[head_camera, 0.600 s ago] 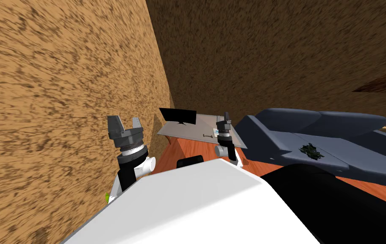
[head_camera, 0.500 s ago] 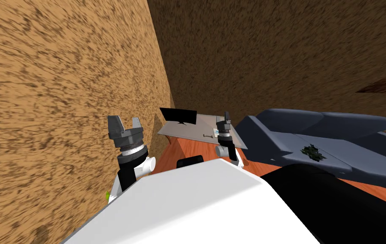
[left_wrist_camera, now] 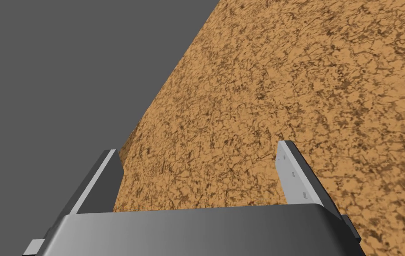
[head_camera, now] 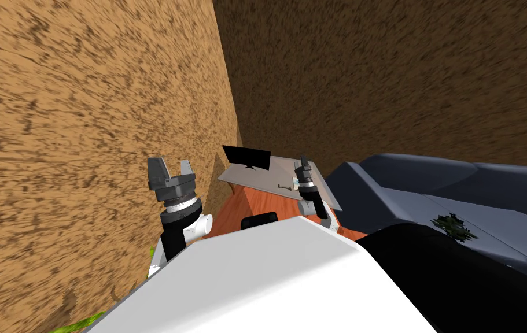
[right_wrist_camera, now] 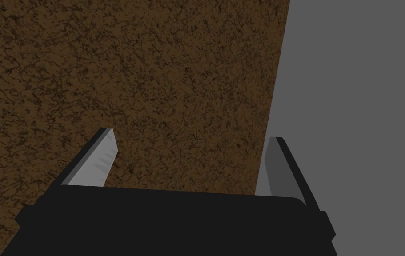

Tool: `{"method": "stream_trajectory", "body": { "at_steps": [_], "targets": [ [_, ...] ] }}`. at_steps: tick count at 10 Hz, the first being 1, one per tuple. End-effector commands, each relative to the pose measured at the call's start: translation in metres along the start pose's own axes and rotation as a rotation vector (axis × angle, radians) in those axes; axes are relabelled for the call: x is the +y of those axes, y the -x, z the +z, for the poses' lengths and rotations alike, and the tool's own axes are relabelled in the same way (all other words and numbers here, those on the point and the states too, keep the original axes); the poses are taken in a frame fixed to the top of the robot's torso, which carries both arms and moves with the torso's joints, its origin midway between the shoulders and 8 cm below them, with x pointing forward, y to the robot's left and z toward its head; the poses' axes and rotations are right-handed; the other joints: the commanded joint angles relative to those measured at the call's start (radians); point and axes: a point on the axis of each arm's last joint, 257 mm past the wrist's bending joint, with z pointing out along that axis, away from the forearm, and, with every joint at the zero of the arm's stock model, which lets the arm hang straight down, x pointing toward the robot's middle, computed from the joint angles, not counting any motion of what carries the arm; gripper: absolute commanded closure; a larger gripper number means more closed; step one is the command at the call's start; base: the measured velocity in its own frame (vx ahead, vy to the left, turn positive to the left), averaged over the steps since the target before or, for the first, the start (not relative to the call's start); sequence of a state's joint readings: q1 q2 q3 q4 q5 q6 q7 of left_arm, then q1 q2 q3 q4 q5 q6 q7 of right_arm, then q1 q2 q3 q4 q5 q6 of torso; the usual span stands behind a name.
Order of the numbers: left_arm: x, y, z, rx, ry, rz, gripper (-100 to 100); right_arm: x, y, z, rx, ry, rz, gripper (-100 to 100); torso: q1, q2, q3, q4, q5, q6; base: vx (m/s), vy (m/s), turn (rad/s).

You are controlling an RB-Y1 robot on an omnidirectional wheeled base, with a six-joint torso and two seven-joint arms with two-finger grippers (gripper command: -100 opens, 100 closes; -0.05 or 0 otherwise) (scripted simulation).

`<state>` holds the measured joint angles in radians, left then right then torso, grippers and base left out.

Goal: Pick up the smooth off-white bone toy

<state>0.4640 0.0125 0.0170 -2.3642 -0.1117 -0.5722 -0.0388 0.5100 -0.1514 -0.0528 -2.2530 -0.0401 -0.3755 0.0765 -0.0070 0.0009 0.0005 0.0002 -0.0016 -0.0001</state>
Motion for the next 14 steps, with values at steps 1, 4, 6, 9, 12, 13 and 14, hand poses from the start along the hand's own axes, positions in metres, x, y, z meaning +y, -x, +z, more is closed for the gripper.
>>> {"method": "stream_trajectory", "body": {
  "at_steps": [1, 4, 6, 9, 12, 13, 14],
  "targets": [
    [0.0, 0.0, 0.0, 0.0, 0.0, 0.0, 0, -0.015, -0.002, -0.004, 0.034, -0.05, -0.065, -100, 0.0, 0.0, 0.0, 0.0, 0.0, 0.0, -0.021, -0.105, 0.179],
    [0.0, 0.0, 0.0, 0.0, 0.0, 0.0, 0, -0.052, -0.004, -0.016, 0.105, -0.159, -0.198, -100, -0.002, -0.001, 0.0, 0.0, 0.0, 0.0, -0.02, -0.128, 0.25],
    [0.0, 0.0, 0.0, 0.0, 0.0, 0.0, 0, -0.081, -0.003, -0.029, 0.158, -0.242, -0.297, -100, -0.003, 0.0, 0.0, 0.0, -0.001, 0.0, -0.028, -0.127, 0.305],
    [0.0, 0.0, 0.0, 0.0, 0.0, 0.0, 0, -0.13, 0.0, -0.056, 0.253, -0.377, -0.453, -100, -0.004, -0.001, -0.001, 0.0, -0.001, 0.0, -0.023, -0.142, 0.319],
    [0.0, 0.0, 0.0, 0.0, 0.0, 0.0, 0, -0.167, 0.004, -0.081, 0.329, -0.479, -0.562, -100, 0.0, -0.002, -0.001, 0.0, 0.0, 0.001, -0.035, -0.087, 0.258],
    [0.0, 0.0, 0.0, 0.0, 0.0, 0.0, 0, -0.185, 0.006, -0.095, 0.368, -0.525, -0.608, -100, 0.002, -0.003, -0.001, 0.0, 0.0, 0.0, -0.031, -0.071, 0.432],
    [0.0, 0.0, 0.0, 0.0, 0.0, 0.0, 0, -0.186, 0.007, -0.095, 0.371, -0.529, -0.616, -100, 0.001, -0.003, -0.001, 0.0, 0.0, 0.0, -0.023, -0.069, 0.143]
  ]
}}
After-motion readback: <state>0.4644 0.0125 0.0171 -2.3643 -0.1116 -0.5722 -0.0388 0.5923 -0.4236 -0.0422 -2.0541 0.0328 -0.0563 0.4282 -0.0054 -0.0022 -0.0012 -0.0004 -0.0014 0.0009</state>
